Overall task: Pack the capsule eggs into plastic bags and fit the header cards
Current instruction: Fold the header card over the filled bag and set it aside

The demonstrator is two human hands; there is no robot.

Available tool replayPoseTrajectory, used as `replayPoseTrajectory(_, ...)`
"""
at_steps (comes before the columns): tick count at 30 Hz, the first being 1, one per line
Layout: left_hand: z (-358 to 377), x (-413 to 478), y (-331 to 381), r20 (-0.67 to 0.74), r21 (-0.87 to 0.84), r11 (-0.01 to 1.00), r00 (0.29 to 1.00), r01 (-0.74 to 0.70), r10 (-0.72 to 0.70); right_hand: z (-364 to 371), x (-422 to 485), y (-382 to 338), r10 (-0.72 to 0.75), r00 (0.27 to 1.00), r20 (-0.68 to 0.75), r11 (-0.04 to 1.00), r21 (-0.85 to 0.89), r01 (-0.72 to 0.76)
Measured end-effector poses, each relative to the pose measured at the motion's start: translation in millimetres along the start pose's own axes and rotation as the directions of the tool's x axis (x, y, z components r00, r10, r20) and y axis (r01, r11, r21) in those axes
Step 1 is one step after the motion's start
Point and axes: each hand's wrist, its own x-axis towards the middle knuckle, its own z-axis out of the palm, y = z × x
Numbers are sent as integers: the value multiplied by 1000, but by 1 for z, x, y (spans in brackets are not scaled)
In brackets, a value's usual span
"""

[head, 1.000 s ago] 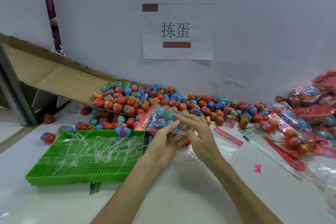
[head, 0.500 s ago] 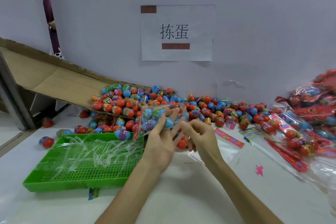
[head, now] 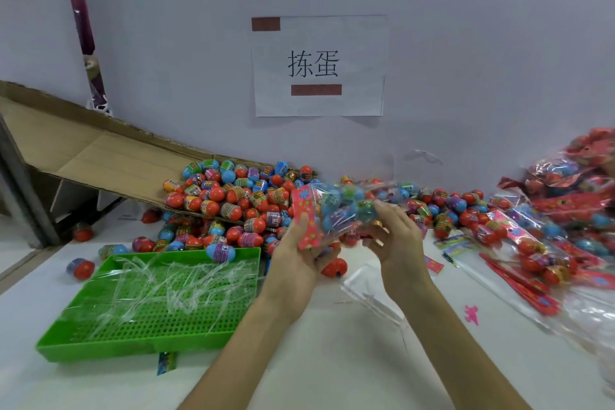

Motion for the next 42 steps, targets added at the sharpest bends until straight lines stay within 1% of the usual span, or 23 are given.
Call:
replayPoseTrajectory(2, -1, 1, 1, -37, 24, 1000, 999, 16, -15, -7, 4, -4, -20, 999, -29, 1000, 14, 20)
replayPoseTrajectory(5, -1, 4, -6, -66, 133, 991, 998, 19, -11, -12, 8, -8, -70, 997, -26, 997, 9, 71)
replayPoseTrajectory(7, -3, 7, -11, -90, 124, 992, 996, 32, -21, -12, 9, -10, -90, 995, -37, 996, -14, 90)
replayPoseTrajectory(9, -6, 7, -11, -97, 97, 994, 994, 52, -43, -11, 9, -11, -108, 991, -78, 994, -26, 107)
replayPoseTrajectory(12, -6, 6, -9, -66, 88, 992, 994, 93, -87, -11, 9, -11, -152, 981, -120, 988, -41, 148)
replayPoseTrajectory(16, -5, 1, -11, -1, 147, 972, 982, 185, -187, -13, 12, -11, -190, 966, -175, 980, -91, 177)
replayPoseTrajectory(18, -6, -1, -11, 66, 128, 962, 966, 240, -249, -15, 13, -10, -208, 961, -182, 974, -129, 186)
replayPoseTrajectory(20, -4, -3, -9, 141, 124, 950, 943, 285, -302, -17, 15, -9, -208, 965, -160, 972, -148, 184)
replayPoseTrajectory(21, -3, -2, -8, 150, 155, 946, 940, 284, -307, -18, 16, -9, -203, 969, -144, 971, -155, 180)
replayPoseTrajectory(23, -4, 1, -9, 110, 245, 944, 961, 220, -252, -20, 16, -9, -191, 978, -86, 969, -173, 175)
replayPoseTrajectory(25, -5, 4, -9, 41, 281, 947, 984, 153, -171, -20, 15, -8, -164, 987, -4, 967, -201, 159)
replayPoseTrajectory(26, -6, 4, -10, 35, 295, 946, 988, 133, -150, -19, 14, -6, -150, 988, 38, 963, -220, 155)
replayPoseTrajectory(30, -4, 2, -17, 111, 425, 903, 986, 66, -125, -14, 11, -2, -158, 977, 141, 936, -295, 194)
replayPoseTrajectory(32, -3, 2, -18, 86, 418, 907, 992, 46, -89, -11, 9, -1, -145, 970, 195, 929, -310, 202)
replayPoseTrajectory(35, -6, 2, -16, 19, 381, 924, 999, 33, -44, -5, 3, -1, -81, 954, 288, 918, -351, 184)
replayPoseTrajectory(38, -4, 1, -15, -4, 416, 909, 1000, 25, -25, -5, 1, 5, -99, 952, 289, 898, -387, 211)
replayPoseTrajectory(42, -5, -1, -16, -28, 430, 900, 997, 74, -69, -3, -2, 11, -132, 949, 285, 871, -424, 248)
